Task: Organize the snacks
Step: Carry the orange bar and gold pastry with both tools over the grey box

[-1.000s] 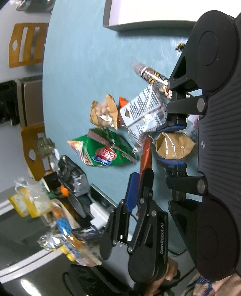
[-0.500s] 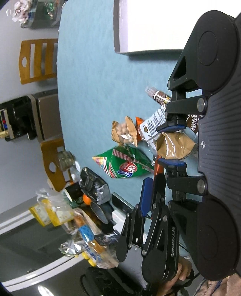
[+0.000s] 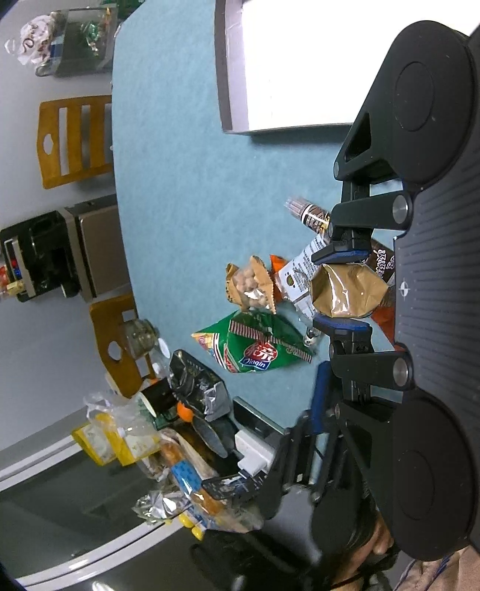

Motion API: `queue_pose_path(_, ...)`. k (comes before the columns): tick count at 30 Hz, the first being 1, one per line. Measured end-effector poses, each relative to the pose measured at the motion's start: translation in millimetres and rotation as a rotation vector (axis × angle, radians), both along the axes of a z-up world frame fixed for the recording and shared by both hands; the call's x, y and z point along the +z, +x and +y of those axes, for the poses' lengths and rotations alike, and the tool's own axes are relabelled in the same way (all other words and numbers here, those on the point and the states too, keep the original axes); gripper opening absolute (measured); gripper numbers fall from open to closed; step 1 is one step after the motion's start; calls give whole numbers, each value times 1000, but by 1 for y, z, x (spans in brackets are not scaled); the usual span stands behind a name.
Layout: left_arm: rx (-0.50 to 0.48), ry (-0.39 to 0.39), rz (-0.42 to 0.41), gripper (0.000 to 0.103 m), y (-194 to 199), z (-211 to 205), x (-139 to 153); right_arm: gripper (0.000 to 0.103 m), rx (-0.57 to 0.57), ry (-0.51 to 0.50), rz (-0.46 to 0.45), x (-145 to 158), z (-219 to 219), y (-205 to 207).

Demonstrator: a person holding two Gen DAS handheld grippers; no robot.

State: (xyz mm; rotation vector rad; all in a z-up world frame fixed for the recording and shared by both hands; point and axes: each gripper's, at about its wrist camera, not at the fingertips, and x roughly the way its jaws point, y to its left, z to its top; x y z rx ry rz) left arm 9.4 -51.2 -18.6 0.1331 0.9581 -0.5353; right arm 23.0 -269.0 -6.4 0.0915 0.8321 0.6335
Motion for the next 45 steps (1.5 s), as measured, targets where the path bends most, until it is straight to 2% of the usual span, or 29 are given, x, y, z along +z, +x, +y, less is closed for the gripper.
queue_pose_path(1, -17, -12, 20, 39, -1, -1, -5, 31, -1, 0, 1, 0, -1, 0)
queue_pose_path(2, -28, -20, 17, 62, -4, -2, -9, 31, -2, 1, 2, -1, -1, 0)
queue_pose_path(3, -36, -25, -4, 63, -9, -4, -11, 31, -2, 1, 4, -1, -2, 0)
queue_pose_path(6, -70, -2, -5, 63, -16, -13, -17, 31, 2, -5, 7, -1, -2, 0)
queue_pose_path(8, -90, 33, 32, 39, -14, -23, -25, 31, 4, -8, 12, -2, -3, 0)
queue_pose_path(10, -119, 83, 47, 30, -15, -34, -34, 31, 7, -12, 14, -3, -3, 0)
queue_pose_path(15, -142, 132, 29, 28, -23, -45, -44, 31, 7, -14, 9, -1, -5, -1)
queue_pose_path(18, -118, 117, 34, 17, -23, -41, -43, 31, 0, -12, 9, -2, -7, 0)
queue_pose_path(21, -93, 92, 39, 16, -22, -35, -39, 31, -1, -8, 4, -1, -8, 1)
queue_pose_path(25, -69, 59, -14, 16, -19, -27, -17, 31, -1, -5, -5, 2, -10, 1)
queue_pose_path(32, -56, 19, -53, 16, -3, -28, 11, 31, -6, 1, -9, 4, -13, 1)
queue_pose_path(39, -67, -9, -72, 16, 5, -48, 32, 31, -34, 4, -22, 9, -23, -1)
queue_pose_path(45, -63, 3, -57, 16, 17, -65, 34, 31, -85, -7, -47, 17, -39, -4)
